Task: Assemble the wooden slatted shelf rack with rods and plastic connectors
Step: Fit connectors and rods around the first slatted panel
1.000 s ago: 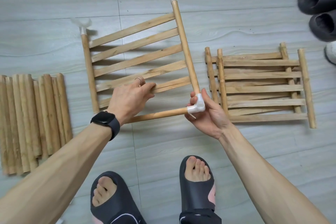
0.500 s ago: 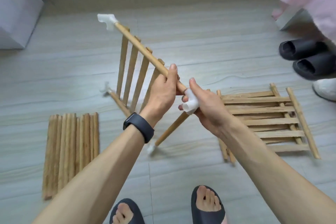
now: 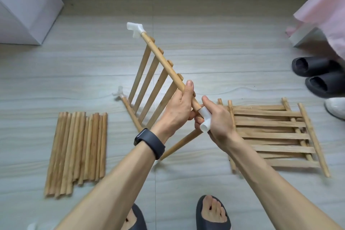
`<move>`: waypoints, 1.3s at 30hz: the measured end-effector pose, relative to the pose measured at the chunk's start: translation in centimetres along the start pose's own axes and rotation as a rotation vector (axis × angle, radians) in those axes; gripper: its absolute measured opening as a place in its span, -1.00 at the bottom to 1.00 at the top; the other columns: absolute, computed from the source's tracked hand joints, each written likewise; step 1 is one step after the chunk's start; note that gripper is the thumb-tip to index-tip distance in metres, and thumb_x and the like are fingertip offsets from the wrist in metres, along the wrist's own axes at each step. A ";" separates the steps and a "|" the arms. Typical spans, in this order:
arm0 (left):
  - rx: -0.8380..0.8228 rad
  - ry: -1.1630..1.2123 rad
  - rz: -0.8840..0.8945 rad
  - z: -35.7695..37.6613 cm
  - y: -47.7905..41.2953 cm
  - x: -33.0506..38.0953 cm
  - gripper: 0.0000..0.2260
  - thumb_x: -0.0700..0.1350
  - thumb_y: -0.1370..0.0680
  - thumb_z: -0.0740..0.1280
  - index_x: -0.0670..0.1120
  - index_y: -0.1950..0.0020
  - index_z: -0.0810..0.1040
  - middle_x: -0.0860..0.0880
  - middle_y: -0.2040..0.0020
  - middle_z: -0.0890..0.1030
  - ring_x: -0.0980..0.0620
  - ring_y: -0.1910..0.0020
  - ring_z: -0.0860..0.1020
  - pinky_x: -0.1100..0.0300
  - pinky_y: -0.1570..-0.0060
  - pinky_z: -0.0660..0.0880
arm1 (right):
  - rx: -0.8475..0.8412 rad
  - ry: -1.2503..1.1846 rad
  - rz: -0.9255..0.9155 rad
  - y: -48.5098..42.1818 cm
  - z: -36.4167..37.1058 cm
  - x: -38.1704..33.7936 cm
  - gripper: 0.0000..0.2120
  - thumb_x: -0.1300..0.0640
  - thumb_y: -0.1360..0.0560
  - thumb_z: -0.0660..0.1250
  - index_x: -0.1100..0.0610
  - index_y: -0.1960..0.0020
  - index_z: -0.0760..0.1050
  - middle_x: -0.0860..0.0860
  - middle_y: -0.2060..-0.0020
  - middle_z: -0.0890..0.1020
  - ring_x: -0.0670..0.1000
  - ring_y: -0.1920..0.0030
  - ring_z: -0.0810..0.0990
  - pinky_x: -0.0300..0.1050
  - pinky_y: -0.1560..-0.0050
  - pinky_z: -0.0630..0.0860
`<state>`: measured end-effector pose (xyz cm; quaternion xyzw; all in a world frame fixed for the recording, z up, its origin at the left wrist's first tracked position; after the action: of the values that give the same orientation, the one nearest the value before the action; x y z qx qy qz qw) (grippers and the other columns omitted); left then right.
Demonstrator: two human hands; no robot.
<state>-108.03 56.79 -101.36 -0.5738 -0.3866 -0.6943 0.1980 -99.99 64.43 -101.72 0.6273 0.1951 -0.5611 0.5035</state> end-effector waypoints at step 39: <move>0.001 0.182 0.001 -0.5 -2.1 0.3 -0.52 0.25 -0.68 0.06 -0.07 0.16 0.51 0.07 0.29 0.52 0.06 0.18 0.50 0.01 -0.18 0.49 | 0.003 0.183 -0.026 -1.7 -0.7 -0.7 -0.37 -0.22 -0.59 0.08 0.27 0.22 0.63 0.18 0.38 0.49 0.04 0.45 0.43 0.00 0.23 0.35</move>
<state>-109.89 57.78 -101.78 -0.5086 -0.3670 -0.7432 0.2329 -101.25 65.92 -101.89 0.6741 0.2475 -0.5085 0.4751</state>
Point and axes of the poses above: each hand's wrist, its own y-axis away from the middle knuckle, its own z-axis out of the palm, x = y × z, the point moved 6 cm from there along -y, towards the middle knuckle
